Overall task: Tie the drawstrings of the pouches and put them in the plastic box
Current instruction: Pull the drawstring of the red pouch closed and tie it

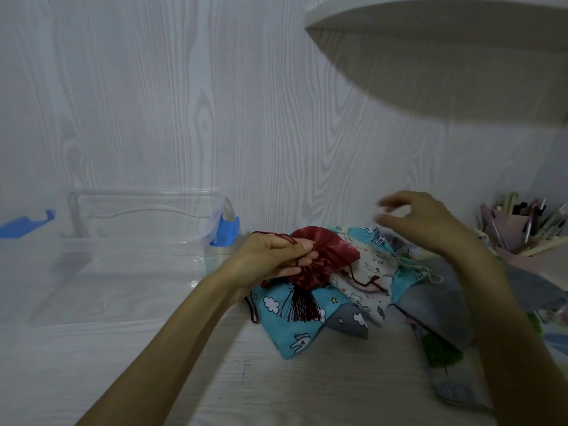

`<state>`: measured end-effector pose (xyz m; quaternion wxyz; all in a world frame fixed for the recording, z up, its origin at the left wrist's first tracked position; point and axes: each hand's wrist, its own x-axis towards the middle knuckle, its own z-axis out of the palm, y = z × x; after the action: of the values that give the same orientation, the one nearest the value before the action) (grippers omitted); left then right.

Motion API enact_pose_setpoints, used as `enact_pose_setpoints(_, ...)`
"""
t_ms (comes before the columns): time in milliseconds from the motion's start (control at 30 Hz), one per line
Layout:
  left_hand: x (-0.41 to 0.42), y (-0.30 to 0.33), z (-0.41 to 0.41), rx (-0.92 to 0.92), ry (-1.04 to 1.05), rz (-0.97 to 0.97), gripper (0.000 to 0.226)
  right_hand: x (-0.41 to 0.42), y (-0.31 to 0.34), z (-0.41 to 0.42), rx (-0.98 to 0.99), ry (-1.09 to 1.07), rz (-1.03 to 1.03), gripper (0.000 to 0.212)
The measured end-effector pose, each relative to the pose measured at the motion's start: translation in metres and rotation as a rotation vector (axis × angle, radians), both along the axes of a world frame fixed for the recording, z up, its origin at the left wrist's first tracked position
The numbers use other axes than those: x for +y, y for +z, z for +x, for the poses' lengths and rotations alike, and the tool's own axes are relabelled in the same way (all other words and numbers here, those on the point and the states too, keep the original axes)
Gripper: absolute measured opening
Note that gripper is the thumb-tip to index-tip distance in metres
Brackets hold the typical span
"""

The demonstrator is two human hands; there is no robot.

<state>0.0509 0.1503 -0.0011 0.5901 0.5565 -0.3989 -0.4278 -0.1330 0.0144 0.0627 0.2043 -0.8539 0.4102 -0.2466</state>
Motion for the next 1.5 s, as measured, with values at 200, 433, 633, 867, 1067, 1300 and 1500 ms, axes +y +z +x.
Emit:
enact_pose_setpoints(200,0.001,0.002,0.000,-0.001,0.019,0.008,0.014,0.041,-0.006,0.036,0.291,0.373,0.051,0.034)
enact_pose_setpoints(433,0.002,0.004,0.000,-0.050,0.075,-0.016,0.018,0.035,-0.008,0.032,0.190,0.437,0.086,0.004)
enact_pose_setpoints(633,0.008,0.010,-0.003,-0.187,0.017,0.008,0.014,0.028,-0.002,0.025,0.024,0.419,0.144,0.016)
enact_pose_setpoints(867,0.016,0.016,-0.003,-0.386,-0.051,-0.049,0.011,0.030,-0.020,0.036,0.124,0.592,0.329,0.022)
enact_pose_setpoints(1067,0.014,0.018,0.001,-0.515,0.130,-0.116,0.011,0.026,-0.021,0.036,0.037,0.512,0.313,0.012)
enact_pose_setpoints(1300,0.001,-0.002,-0.002,-0.881,0.444,-0.305,0.013,0.034,-0.022,0.044,0.007,0.484,0.128,0.010)
enact_pose_setpoints(1500,0.003,-0.007,0.003,-1.182,0.665,-0.449,0.018,0.038,-0.020,0.047,0.018,0.436,0.337,0.021)
